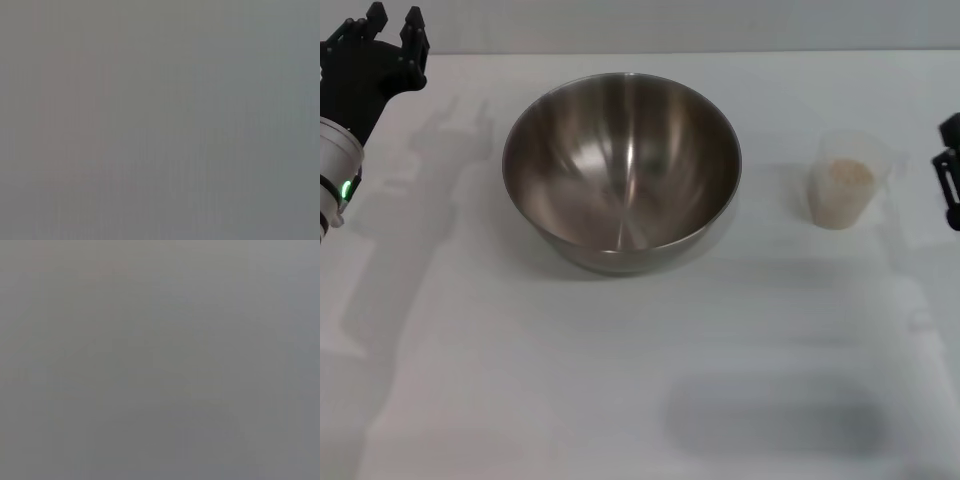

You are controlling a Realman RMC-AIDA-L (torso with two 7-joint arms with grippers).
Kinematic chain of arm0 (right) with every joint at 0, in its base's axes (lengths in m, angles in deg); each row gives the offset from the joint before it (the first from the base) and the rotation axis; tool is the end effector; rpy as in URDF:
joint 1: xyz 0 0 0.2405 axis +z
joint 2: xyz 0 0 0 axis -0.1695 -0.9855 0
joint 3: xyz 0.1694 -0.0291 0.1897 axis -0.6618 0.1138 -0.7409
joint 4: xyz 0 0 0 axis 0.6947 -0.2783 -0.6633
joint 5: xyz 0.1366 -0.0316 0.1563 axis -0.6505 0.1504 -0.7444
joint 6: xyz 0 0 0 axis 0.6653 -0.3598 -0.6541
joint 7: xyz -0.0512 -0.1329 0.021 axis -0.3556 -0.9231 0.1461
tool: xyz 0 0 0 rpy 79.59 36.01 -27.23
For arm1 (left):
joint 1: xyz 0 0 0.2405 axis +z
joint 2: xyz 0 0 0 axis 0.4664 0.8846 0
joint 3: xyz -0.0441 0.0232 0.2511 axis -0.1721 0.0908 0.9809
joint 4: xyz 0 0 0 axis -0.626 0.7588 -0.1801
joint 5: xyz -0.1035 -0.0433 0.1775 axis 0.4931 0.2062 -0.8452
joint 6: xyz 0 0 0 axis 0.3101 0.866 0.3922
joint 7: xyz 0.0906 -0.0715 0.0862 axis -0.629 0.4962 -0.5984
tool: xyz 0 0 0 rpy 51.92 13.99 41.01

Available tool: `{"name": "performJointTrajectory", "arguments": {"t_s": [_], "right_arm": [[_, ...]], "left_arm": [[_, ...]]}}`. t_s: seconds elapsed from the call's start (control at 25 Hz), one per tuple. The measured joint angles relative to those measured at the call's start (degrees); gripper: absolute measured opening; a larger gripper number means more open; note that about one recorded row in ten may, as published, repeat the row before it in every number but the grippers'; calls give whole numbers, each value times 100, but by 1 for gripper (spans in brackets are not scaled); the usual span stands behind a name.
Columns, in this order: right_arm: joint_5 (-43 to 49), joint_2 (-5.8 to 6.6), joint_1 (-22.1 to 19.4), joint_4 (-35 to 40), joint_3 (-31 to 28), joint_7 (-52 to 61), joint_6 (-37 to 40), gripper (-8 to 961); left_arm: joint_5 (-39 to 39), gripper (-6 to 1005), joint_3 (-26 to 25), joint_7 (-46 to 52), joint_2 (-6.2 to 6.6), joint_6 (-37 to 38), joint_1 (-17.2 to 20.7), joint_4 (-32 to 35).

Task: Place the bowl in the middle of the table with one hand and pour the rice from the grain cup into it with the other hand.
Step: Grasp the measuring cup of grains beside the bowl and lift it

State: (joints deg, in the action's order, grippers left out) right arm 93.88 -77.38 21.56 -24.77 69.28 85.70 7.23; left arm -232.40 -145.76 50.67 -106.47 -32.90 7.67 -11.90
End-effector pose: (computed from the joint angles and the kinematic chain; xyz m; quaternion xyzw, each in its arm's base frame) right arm 0.3002 0.2238 -0.0259 -0.6154 0.1934 0.4320 0.6303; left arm -0.2692 0.3840 0.0010 -0.7230 -0.2166 -0.2951 0.5859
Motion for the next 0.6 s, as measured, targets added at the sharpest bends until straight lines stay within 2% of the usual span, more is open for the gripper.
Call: {"name": "performJointTrajectory", "arguments": {"t_s": [0.28,0.6], "right_arm": [[-47,-14,-98,-136,-240,-224,28,691],[-261,-15,-5,-158,-320,-230,-178,691]], "left_arm": [[0,377,19,-52,-10,29,3,12],[1,377,25,-70,-14,81,61,-31]]}}
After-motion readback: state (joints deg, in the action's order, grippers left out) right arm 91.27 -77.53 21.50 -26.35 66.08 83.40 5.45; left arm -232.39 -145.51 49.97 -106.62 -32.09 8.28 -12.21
